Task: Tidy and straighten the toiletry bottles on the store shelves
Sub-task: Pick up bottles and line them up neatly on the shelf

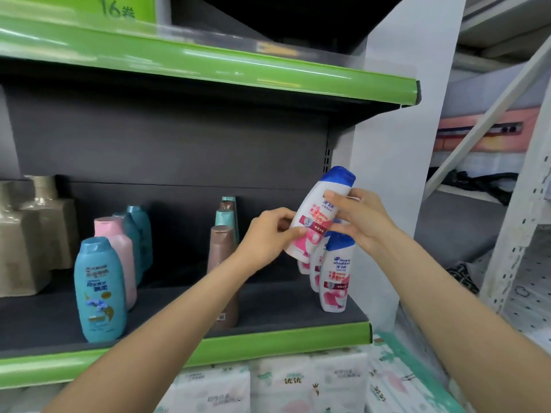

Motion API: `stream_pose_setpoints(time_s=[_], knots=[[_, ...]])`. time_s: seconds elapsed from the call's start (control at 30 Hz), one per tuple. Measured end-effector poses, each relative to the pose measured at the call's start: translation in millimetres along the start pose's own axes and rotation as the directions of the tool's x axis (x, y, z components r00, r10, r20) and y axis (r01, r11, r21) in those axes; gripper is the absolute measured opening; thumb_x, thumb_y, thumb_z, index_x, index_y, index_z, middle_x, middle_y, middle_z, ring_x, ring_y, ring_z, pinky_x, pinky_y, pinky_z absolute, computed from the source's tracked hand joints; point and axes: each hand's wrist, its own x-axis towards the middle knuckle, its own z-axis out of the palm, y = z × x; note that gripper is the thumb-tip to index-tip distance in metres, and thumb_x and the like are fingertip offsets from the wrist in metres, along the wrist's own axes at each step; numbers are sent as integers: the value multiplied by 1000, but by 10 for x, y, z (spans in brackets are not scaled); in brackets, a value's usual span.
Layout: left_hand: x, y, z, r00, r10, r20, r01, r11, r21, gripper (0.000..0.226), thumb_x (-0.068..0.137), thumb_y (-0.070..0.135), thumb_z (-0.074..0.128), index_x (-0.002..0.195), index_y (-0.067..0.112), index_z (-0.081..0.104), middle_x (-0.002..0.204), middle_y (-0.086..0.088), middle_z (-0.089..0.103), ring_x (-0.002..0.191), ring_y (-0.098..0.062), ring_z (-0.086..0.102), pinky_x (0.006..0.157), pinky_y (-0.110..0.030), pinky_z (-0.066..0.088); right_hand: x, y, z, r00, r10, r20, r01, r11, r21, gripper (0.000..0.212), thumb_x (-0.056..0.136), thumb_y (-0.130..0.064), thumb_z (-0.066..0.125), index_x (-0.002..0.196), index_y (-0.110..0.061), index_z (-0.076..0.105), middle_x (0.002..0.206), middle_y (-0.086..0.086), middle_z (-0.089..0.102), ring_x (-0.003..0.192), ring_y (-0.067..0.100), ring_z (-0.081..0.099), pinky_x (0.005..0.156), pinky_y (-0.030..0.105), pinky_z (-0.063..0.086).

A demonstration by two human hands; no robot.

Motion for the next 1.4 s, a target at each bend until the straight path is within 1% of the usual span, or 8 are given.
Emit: stream_pose_setpoints(time_s=[0.27, 0.47, 0.57, 0.77, 0.93, 1.07, 1.23, 1.4], knots=[[720, -251, 216, 963, -64, -262, 80, 996, 51, 17, 87, 11, 64, 104, 9, 64, 101, -5, 70, 92, -16, 65, 81, -24, 50, 827, -110, -181, 980, -75, 183, 95, 990, -104, 24, 86, -7, 65, 107, -11, 53, 96, 8, 68, 83, 19, 69, 72, 30, 59], [1258, -337, 375, 891, -153, -426, 206, 975, 79, 23, 89, 14, 61, 111, 7, 62, 110, -7, 68, 92, -13, 61, 74, -14, 40, 1389, 50, -184, 982, -154, 109, 165, 982, -95, 30, 86, -8, 65, 111, -9, 49, 113, 11, 65, 104, 25, 64, 79, 34, 56], [1434, -429, 458, 898, -174, -404, 248, 959, 138, 26, 91, 15, 59, 114, 6, 61, 114, -9, 66, 104, -19, 62, 73, -11, 35, 1585, 223, -225, 974, -194, 116, 204, 976, -77, 28, 87, -7, 64, 111, -10, 49, 115, 12, 64, 105, 22, 63, 76, 29, 56], [1680, -576, 542, 912, -216, -349, 271, 956, 117, 28, 87, 16, 64, 113, 5, 61, 111, -8, 67, 104, -18, 62, 80, -14, 39, 1904, 450, -283, 965, -223, 139, 238, 966, -97, 29, 86, -3, 64, 111, -10, 51, 106, 8, 65, 95, 16, 64, 72, 25, 56], [1720, -683, 655, 898, -341, -277, 380, 920, 101, 28, 86, 20, 67, 109, 5, 64, 108, -8, 66, 101, -19, 61, 80, -18, 41, 2144, 649, -342, 956, -249, 156, 293, 839, -459, 28, 78, -7, 73, 97, -11, 52, 101, 11, 66, 95, 27, 65, 82, 46, 56], [1700, -766, 721, 858, -503, -105, 505, 863, -7, 27, 85, 39, 64, 88, 12, 65, 92, -5, 68, 87, -18, 65, 74, -28, 50, 2223, 784, -432, 964, -186, 191, 262, 802, -538, 34, 81, -7, 70, 109, -7, 50, 109, 12, 63, 102, 28, 62, 87, 46, 54], [1661, -810, 780, 814, -580, 5, 573, 802, -168, 33, 87, 44, 58, 101, 14, 61, 85, 3, 64, 82, -14, 62, 80, -34, 48, 2252, 910, -489, 960, -120, 254, 251, 770, -586, 43, 85, -2, 64, 123, -13, 46, 117, 8, 56, 107, 24, 57, 90, 42, 53], [1678, -837, 789, 810, -585, 38, 579, 788, -209, 34, 89, 43, 56, 106, 13, 61, 87, 0, 65, 81, -14, 62, 75, -32, 49, 2320, 950, -424, 961, 50, 270, 132, 778, -614, 32, 90, -2, 57, 121, -8, 50, 112, 13, 56, 107, 30, 57, 85, 43, 55]])
